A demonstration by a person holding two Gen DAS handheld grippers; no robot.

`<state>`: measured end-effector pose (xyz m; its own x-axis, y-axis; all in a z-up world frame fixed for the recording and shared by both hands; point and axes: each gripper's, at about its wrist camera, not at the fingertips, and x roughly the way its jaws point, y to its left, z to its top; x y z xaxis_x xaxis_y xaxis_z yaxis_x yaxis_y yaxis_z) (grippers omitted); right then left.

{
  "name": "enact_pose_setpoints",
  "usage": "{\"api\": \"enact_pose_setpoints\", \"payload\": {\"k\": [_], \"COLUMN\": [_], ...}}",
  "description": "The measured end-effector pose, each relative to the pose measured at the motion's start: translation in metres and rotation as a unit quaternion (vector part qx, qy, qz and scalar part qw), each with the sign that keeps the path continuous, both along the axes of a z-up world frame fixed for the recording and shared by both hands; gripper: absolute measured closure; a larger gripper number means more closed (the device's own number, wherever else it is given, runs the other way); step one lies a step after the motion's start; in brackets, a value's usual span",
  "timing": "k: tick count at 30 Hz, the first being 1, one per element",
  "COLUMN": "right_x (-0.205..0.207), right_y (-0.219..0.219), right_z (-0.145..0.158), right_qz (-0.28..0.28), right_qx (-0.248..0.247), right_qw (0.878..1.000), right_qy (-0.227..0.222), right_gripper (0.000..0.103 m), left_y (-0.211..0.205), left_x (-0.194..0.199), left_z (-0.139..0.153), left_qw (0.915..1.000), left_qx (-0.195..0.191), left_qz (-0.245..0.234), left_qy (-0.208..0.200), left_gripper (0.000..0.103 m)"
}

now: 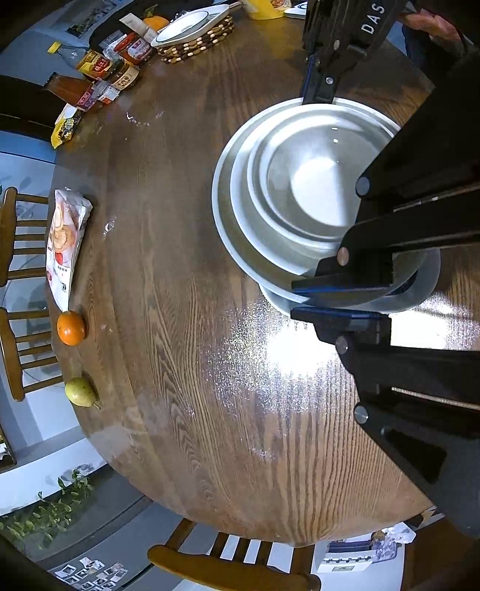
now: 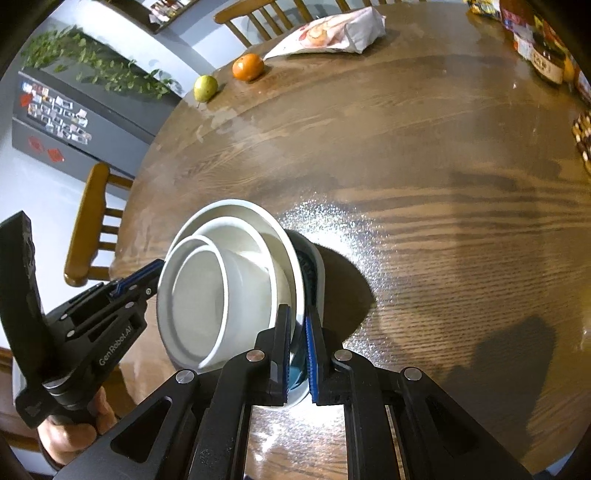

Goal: Organize plates and bowls
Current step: 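Lower the stack onto the blue square dish with both grippers, then open both grippers and withdraw them from the stack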

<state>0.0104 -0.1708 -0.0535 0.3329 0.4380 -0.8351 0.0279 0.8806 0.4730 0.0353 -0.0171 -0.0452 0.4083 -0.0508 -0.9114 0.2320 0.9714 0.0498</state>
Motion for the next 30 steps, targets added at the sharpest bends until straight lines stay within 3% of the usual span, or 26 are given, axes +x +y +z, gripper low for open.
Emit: {"api": "enact_pose_setpoints", "payload": {"k": [6, 11, 13, 17, 19, 24, 30], "right_x": [0.0, -0.003, -0.006, -0.013, -0.021, -0.038, -0.052], "right_y": [0.003, 0.004, 0.002, 0.003, 0.006, 0.013, 0.018], "right_z": [0.007, 0.019, 0.028, 0.044, 0.048, 0.05, 0.048], "right_qz": [0.005, -0.004, -0.008, 0.001, 0.015, 0.033, 0.047], "right_qx": [-0.051, -0.096, -0.101, -0.101, -0.101, -0.1, -0.106], "right_qw": [0.998, 0.993, 0.991, 0.989, 0.988, 0.987, 0.986], "right_qy": [-0.03, -0.069, -0.09, -0.111, -0.117, -0.119, -0.118], "right_gripper": [0.092, 0.091, 0.085, 0.062, 0.056, 0.053, 0.053], "left_y": [0.005, 0.013, 0.016, 0.018, 0.02, 0.026, 0.026], "left_x": [0.0, -0.006, -0.01, -0.021, -0.027, -0.043, -0.055], "left_z": [-0.001, 0.007, 0.012, 0.023, 0.028, 0.041, 0.044], "left_qw": [0.9997, 0.9988, 0.9983, 0.9971, 0.9966, 0.9947, 0.995], "left_qx": [-0.015, -0.011, -0.016, -0.014, -0.016, -0.014, -0.008], "left_qz": [0.016, 0.032, 0.036, 0.04, 0.041, 0.056, 0.06], "left_qy": [-0.007, -0.035, -0.043, -0.063, -0.07, -0.086, -0.08], "left_gripper": [0.09, 0.06, 0.042, 0.024, 0.01, 0.001, 0.001]}}
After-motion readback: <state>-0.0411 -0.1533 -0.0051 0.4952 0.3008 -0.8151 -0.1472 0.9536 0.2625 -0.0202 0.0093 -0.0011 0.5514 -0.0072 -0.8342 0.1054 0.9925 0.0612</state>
